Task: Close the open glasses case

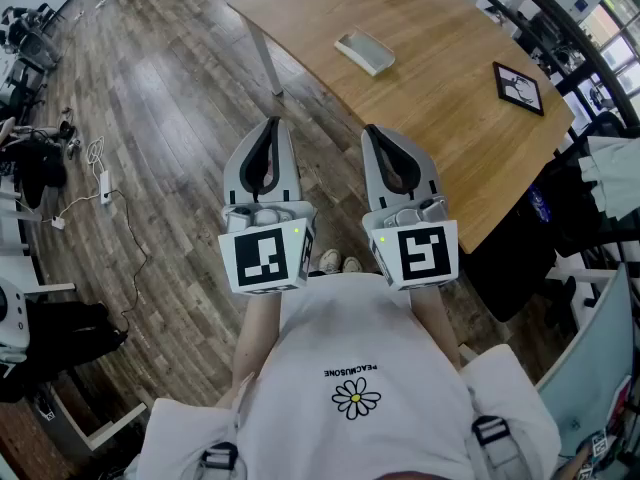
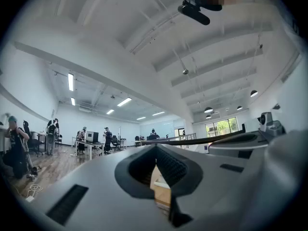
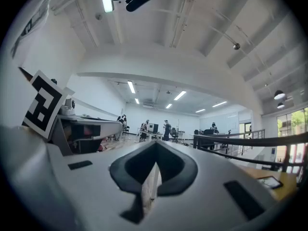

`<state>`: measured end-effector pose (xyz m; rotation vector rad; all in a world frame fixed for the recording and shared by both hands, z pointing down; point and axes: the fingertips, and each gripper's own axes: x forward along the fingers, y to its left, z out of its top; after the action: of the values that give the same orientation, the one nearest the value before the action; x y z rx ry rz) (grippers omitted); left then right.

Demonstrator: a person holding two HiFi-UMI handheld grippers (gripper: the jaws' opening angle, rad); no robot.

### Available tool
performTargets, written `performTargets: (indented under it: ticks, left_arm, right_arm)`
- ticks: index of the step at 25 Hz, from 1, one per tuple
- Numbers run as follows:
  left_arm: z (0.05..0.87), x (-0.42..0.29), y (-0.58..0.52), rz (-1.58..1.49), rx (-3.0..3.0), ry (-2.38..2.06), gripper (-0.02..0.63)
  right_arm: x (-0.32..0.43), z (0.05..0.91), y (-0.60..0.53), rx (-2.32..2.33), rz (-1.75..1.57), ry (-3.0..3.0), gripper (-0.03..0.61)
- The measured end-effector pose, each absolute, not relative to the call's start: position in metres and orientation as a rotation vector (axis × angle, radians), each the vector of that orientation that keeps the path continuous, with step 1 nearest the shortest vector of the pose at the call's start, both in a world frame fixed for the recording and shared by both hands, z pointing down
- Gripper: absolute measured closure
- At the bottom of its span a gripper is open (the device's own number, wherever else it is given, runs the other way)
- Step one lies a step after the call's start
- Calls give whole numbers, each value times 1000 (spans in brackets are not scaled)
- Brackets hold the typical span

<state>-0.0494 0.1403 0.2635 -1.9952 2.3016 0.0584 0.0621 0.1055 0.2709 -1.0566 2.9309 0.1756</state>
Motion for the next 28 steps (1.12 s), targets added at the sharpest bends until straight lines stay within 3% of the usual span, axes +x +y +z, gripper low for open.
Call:
performTargets:
  ticks: [28]
  left_arm:
    - [252, -30, 148, -10, -1881, 2319, 597]
  right_arm:
    - [98, 280, 103, -863, 24, 2878, 572]
